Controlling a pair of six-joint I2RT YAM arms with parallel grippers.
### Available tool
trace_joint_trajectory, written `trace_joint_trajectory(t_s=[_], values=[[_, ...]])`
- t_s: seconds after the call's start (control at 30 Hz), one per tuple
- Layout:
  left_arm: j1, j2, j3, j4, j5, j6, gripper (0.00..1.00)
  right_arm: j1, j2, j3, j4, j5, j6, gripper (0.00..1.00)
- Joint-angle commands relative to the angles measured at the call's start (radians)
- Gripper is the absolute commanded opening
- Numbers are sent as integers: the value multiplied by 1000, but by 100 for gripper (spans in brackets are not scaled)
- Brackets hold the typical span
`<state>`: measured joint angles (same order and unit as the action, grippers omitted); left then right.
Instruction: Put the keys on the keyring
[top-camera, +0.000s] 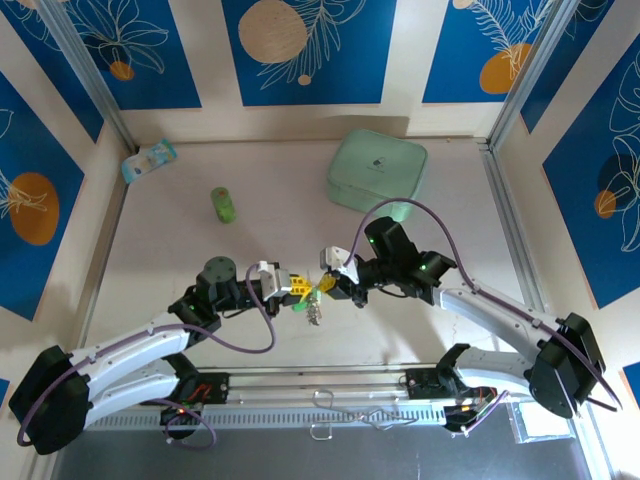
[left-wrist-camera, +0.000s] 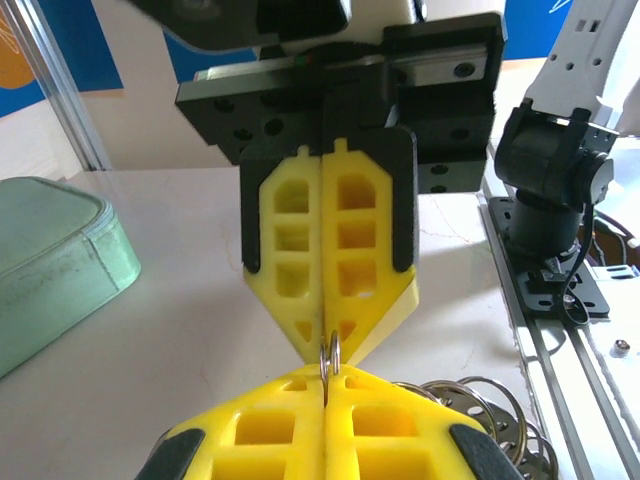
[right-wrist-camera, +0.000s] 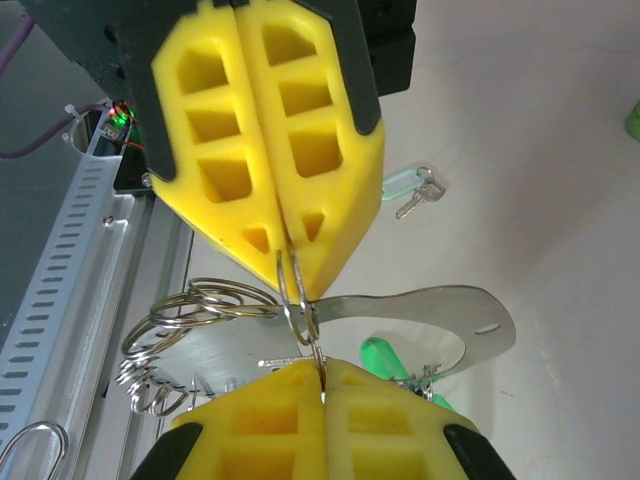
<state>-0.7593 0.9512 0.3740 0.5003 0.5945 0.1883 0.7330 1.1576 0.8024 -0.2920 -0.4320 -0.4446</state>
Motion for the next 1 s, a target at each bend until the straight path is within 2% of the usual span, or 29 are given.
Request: trace_joint_trajectory(t_s=[0.0,0.1,0.23,0.37,0.47,0.73,0.97], values=[[-3,-2,-4,113,66,-12,0,11,35,20,1,-12,-5,3],[-3,-2,-3,111,64,-7,0,13,34,18,1,-12,-4,6],[-4,0,-3,96,62,-3,0,8,-9,-2,11,-13,-5,21],[-5,4,-7,98,61,-5,0,6,-43,-25,35,-42,-1,27],[-4,5,-7,105,60,-10,0,8,-37,-26,64,-57,17,27],[-5,0,-9,114,54,-15,0,14,-21,-20,90,-67,29,12],[-5,6,-10,123,48,-15,0,15,-17,-19,105,-86,41,16]])
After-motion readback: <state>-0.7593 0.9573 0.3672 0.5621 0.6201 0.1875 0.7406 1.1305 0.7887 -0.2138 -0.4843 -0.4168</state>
